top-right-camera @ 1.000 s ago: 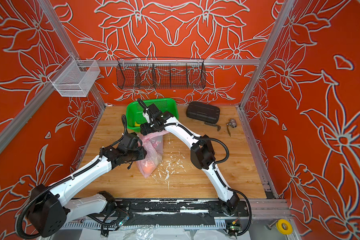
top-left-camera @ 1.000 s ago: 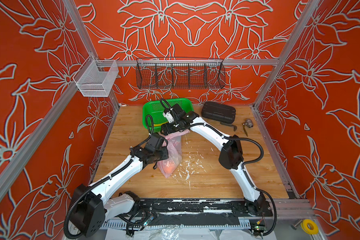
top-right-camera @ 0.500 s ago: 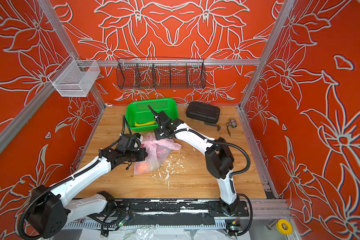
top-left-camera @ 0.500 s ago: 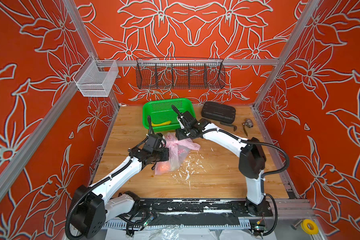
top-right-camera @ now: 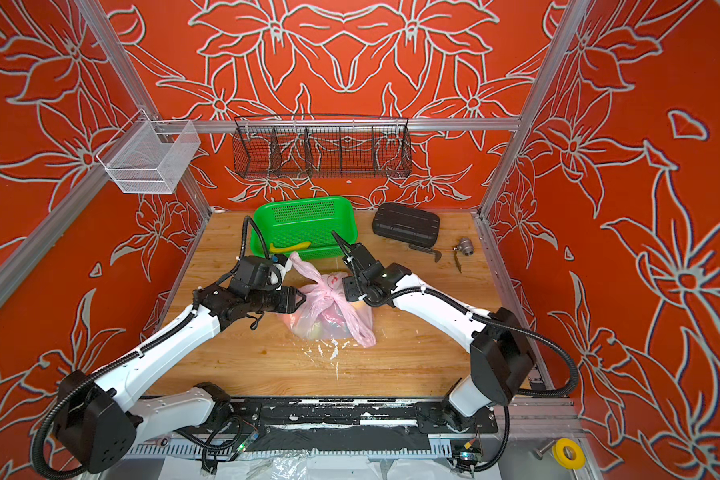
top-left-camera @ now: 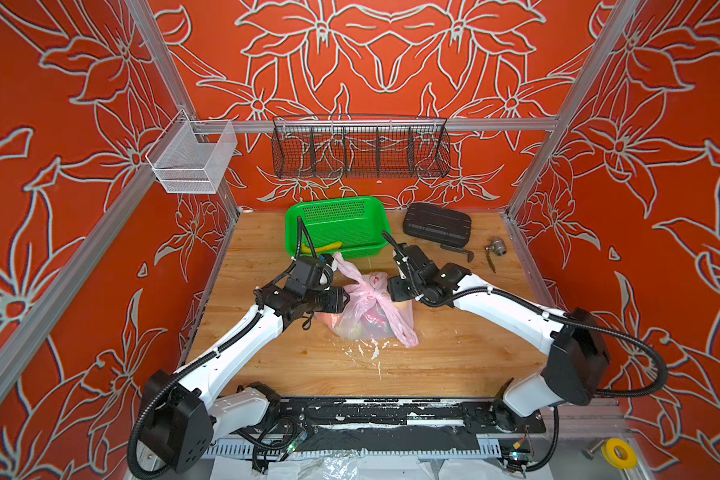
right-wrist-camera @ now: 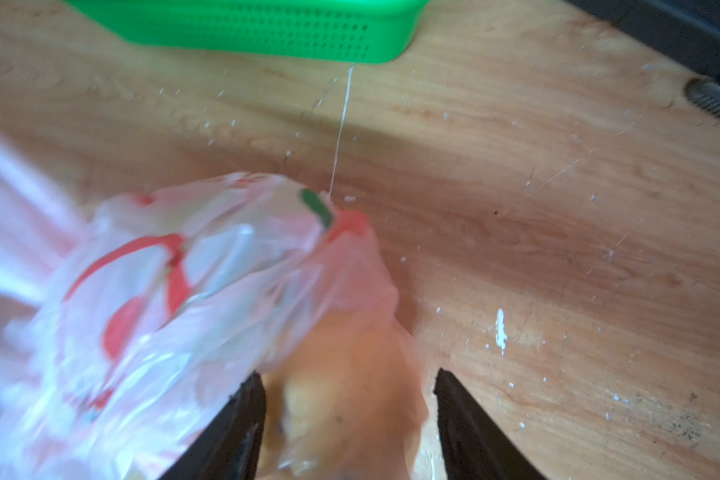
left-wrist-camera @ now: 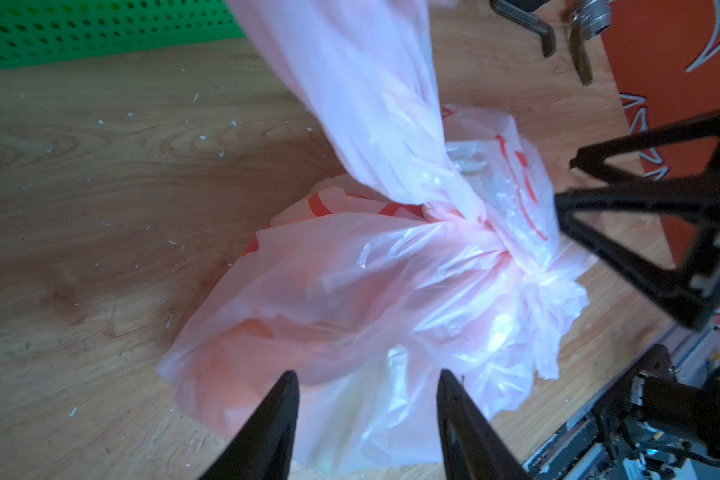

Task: Untie the knot of the plastic bag and take out the fruit

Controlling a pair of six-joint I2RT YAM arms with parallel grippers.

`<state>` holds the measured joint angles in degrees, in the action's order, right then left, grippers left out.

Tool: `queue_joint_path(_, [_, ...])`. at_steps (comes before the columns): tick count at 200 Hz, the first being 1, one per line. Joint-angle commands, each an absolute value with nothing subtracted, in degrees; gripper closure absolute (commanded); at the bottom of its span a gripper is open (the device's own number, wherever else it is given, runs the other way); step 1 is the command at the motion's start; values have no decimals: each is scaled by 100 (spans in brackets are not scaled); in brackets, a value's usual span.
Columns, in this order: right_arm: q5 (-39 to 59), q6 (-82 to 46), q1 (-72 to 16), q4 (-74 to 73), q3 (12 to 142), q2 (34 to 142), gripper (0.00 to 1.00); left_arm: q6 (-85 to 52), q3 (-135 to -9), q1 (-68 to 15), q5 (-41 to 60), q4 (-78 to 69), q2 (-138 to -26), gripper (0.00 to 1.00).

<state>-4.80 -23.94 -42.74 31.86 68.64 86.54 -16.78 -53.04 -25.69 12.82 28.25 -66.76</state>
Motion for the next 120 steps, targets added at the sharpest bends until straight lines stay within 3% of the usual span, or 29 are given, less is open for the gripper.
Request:
queue_joint_path(1, [153, -1814, -4287, 3218, 6895, 8235, 26, -1331, -5610, -2968, 1446, 3049, -6515, 40])
queue_joint_path(31, [690, -669, -4288, 2860, 6667, 7722, 21, -998, -5985, -3553, 922, 3327, -6706, 40])
queue_joint_path(61, [1089, 382, -4273, 2305, 6239, 7377, 25, -488, -6008, -3712, 383, 3398, -6970, 41])
queue_joint_path(120, [1824, 613, -4052, 2617, 6837, 8347, 26, -60, -5950, -3709, 377, 3055, -7696, 39])
